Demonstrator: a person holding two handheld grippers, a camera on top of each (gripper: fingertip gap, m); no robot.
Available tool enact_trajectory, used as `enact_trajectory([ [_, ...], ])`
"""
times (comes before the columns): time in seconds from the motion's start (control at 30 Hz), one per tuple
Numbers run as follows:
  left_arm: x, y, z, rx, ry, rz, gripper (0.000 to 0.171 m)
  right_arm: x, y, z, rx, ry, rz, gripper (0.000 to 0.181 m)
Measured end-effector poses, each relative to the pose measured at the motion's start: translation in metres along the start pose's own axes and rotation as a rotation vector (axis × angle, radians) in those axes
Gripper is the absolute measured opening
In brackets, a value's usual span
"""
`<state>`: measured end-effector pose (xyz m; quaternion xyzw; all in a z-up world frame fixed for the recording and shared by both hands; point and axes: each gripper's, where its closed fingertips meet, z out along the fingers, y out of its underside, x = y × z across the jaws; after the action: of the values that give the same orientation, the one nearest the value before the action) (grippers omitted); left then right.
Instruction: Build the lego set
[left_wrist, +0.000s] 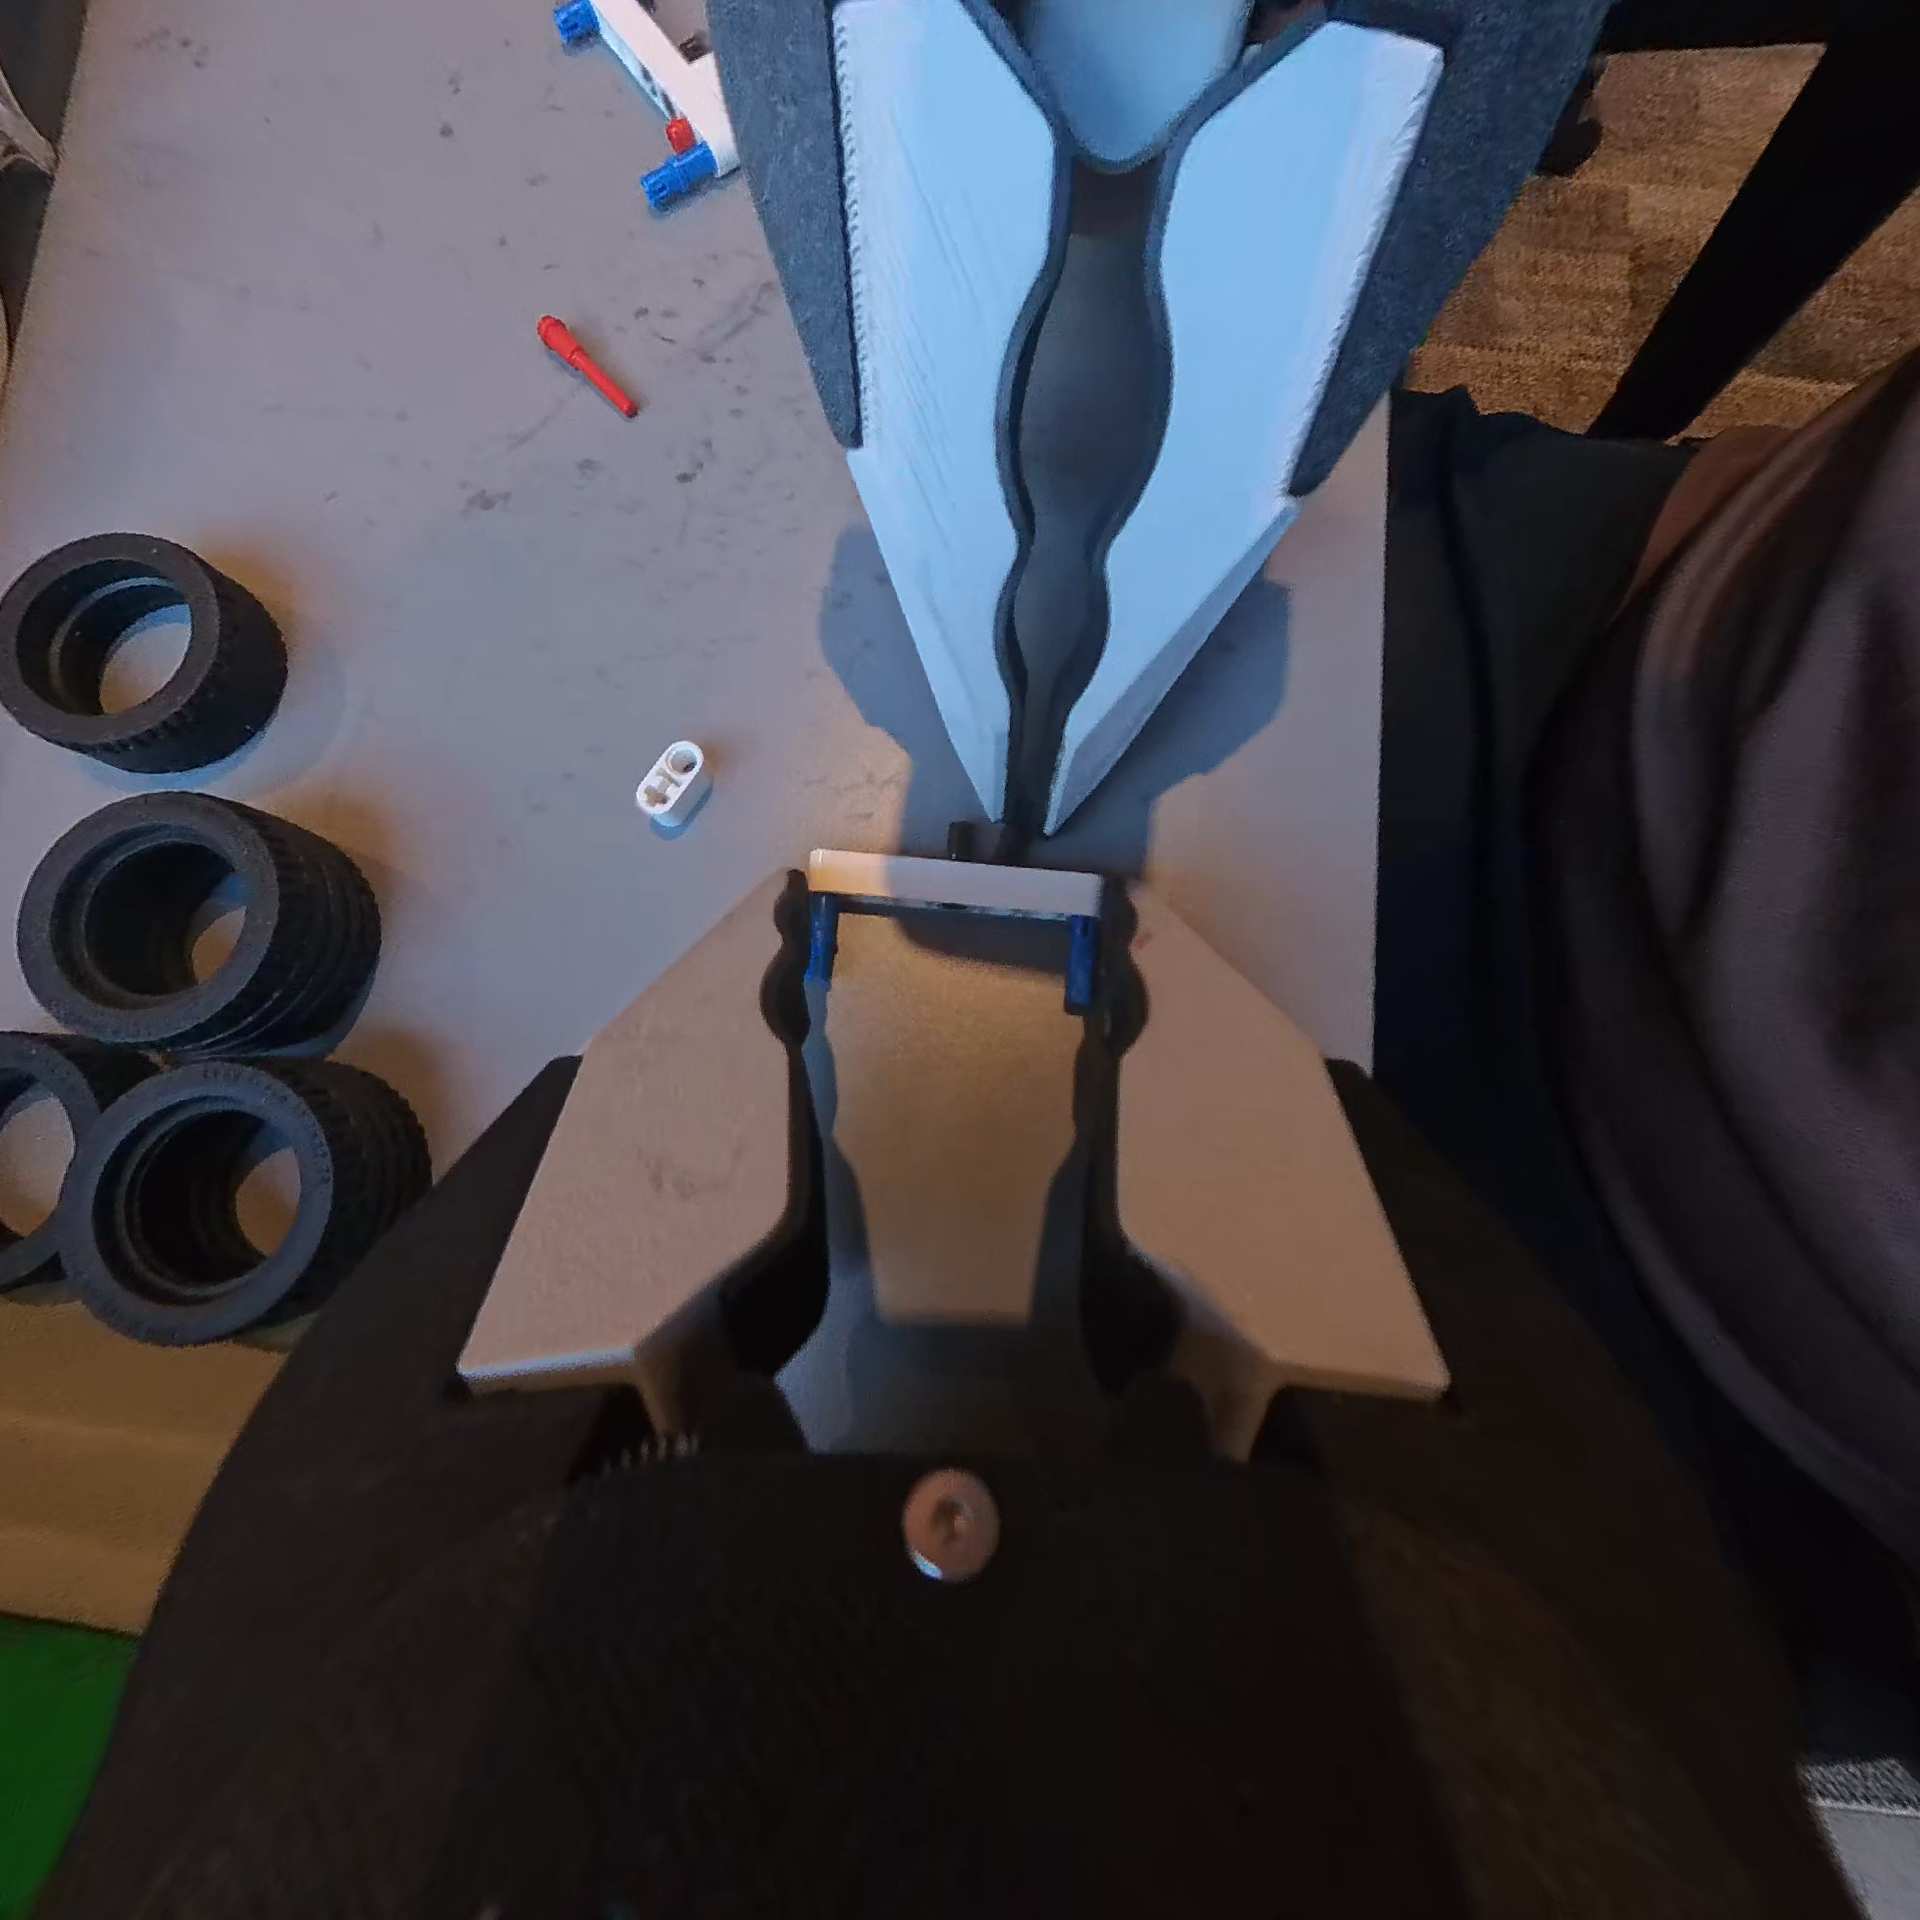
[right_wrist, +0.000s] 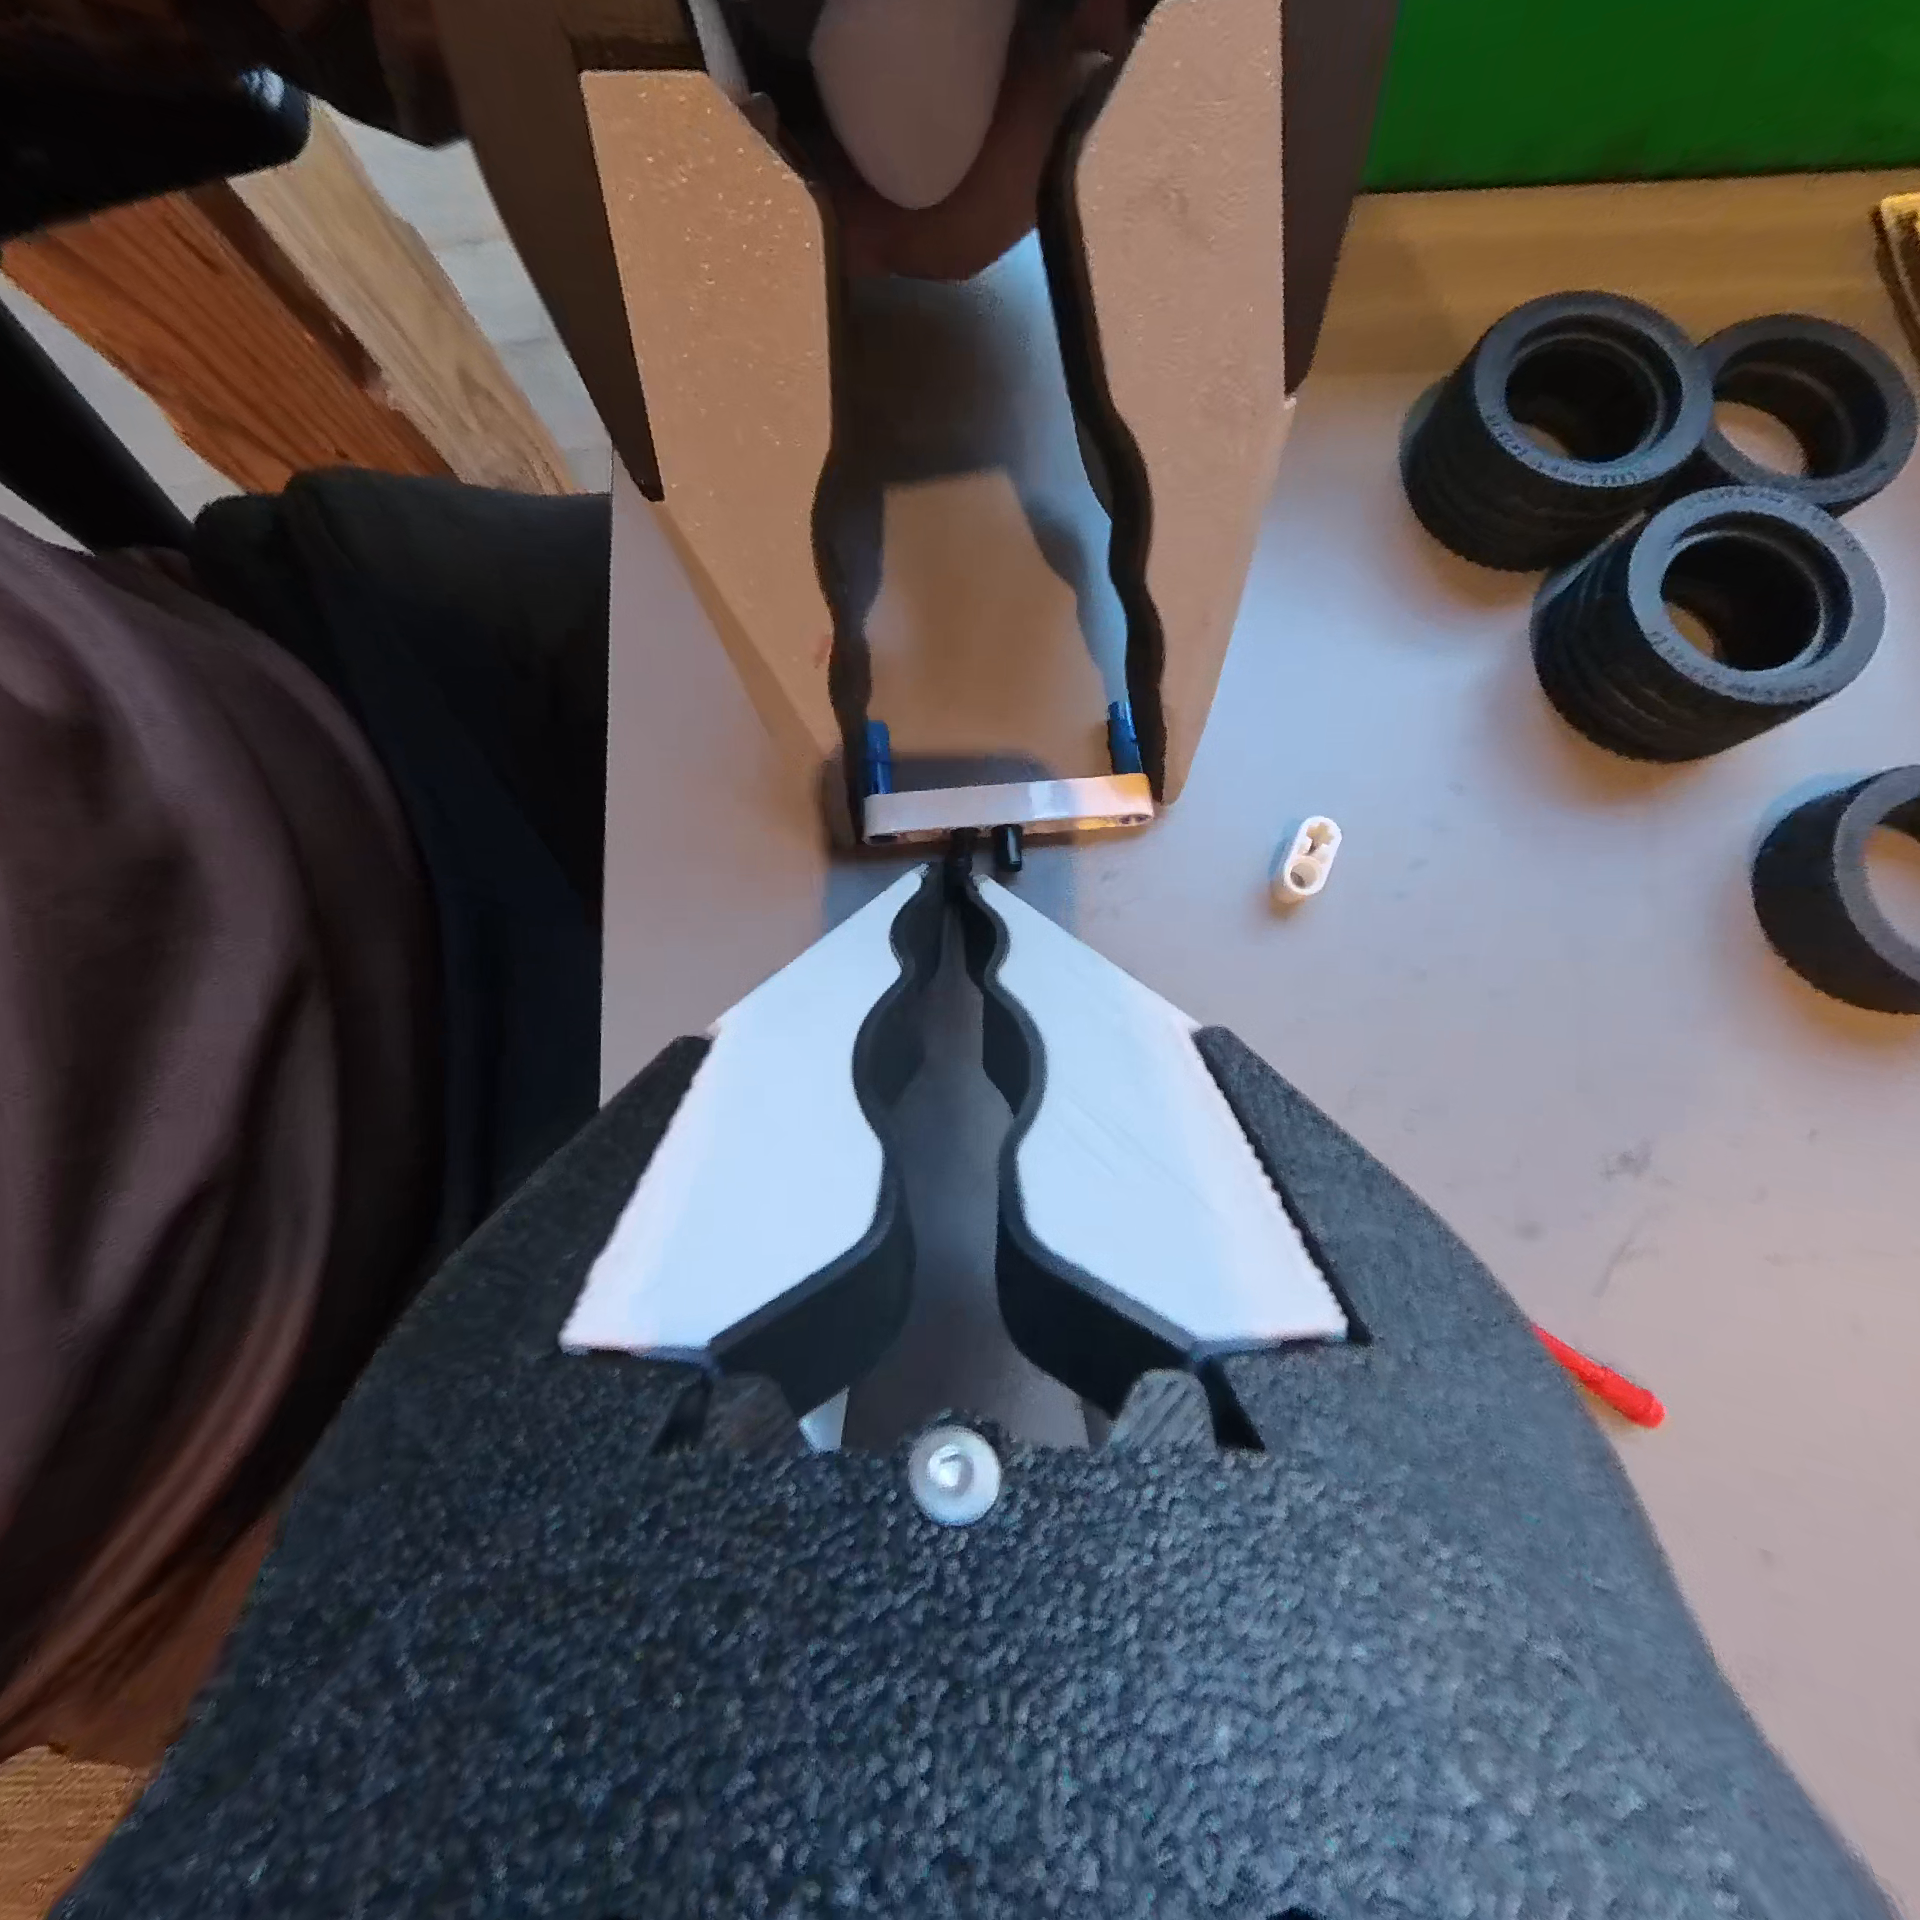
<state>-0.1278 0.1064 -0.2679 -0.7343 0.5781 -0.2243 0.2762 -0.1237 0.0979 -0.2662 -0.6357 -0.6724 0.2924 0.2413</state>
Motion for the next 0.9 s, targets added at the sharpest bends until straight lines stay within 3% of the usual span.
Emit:
enact_trajectory([
  [0.2,0.0,0.0,0.0,0.008,-0.003,-0.005,0.054,0.002,-0.001,0.001,0.029,-0.002,-0.022,0.002],
  [0.4,0.0,0.0,0.0,0.026,-0.003,-0.012,0.054,0.005,-0.002,0.001,-0.004,0.2,-0.305,0.002],
  [0.9,-0.004,-0.004,0.002,0.046,-0.039,-0.036,0.043,0.004,-0.007,-0.001,0.073,0.135,-0.132,0.008],
])
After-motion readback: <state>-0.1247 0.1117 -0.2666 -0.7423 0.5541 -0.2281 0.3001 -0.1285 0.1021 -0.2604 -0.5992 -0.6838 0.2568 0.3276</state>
